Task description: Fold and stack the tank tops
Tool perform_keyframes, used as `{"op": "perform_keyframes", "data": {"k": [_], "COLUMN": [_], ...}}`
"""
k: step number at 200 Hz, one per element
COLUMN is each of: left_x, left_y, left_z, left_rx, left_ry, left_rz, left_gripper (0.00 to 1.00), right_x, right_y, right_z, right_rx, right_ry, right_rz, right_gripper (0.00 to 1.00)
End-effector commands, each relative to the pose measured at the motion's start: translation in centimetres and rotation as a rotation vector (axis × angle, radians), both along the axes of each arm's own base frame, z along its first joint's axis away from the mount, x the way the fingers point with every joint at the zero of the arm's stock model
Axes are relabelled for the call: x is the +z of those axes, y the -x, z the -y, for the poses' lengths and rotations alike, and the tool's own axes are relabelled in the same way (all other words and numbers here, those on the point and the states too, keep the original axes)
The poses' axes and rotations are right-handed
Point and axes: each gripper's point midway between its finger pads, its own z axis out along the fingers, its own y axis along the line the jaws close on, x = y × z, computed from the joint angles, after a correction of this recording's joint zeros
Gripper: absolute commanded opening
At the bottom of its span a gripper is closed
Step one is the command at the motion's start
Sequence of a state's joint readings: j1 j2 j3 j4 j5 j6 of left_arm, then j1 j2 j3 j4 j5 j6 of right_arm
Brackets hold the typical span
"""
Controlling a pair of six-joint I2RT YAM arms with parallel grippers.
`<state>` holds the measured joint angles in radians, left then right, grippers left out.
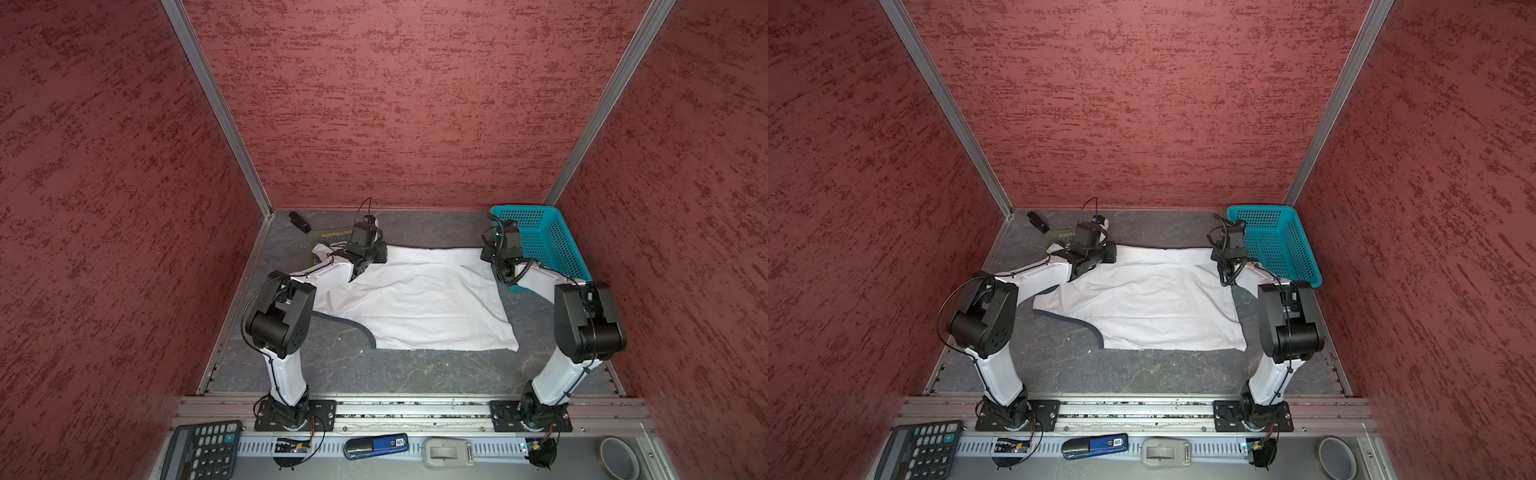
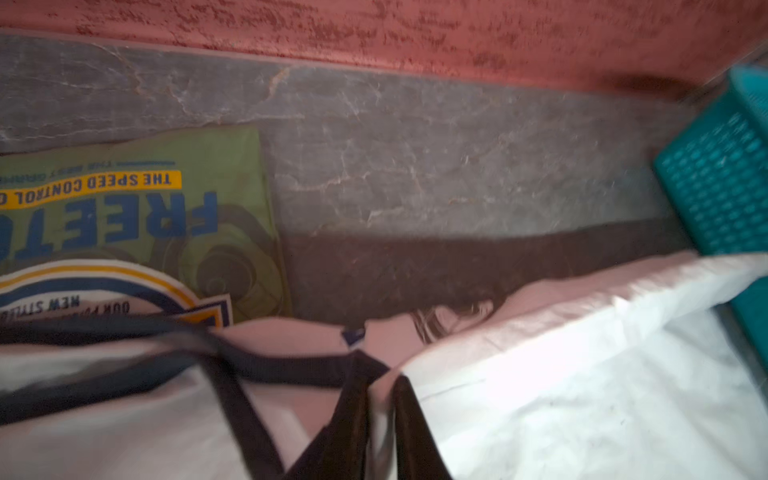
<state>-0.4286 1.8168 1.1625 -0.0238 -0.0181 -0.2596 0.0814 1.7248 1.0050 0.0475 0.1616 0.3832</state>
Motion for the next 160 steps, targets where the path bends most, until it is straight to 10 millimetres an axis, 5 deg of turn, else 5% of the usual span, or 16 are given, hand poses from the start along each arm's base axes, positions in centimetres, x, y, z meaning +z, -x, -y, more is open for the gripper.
{"op": "perform_keyframes", "data": {"k": [1, 49, 89, 160], "left_x": [1.2, 2.6, 1.5, -3.1], "left_y": [1.5, 1.6, -0.5, -1.6], "left_z": [0.6, 0.7, 0.3, 2.9], "left_rx": [-0.008, -0.011, 0.074, 0.008], "left_ry": [0.024, 0.018, -0.017, -0.021], "left_rz": [0.042, 0.047, -0.068, -0.278], "left_gripper": [0.3, 0.44, 0.56, 0.55], "right_x": [1.6, 3.0, 0.4, -4.8], "right_y": [1.2, -0.1, -2.8, -6.7], "right_z": [0.4, -1.4, -3.0, -6.1], "right_rx": [-0.045, 0.042, 0.091, 0.184], "right_ry": [-0.055, -0.107, -0.145, -0.15], "right_rz": [0.059, 0.057, -0.032, -0.226], "right_gripper": [0.38, 0.49, 0.53, 0.55]}}
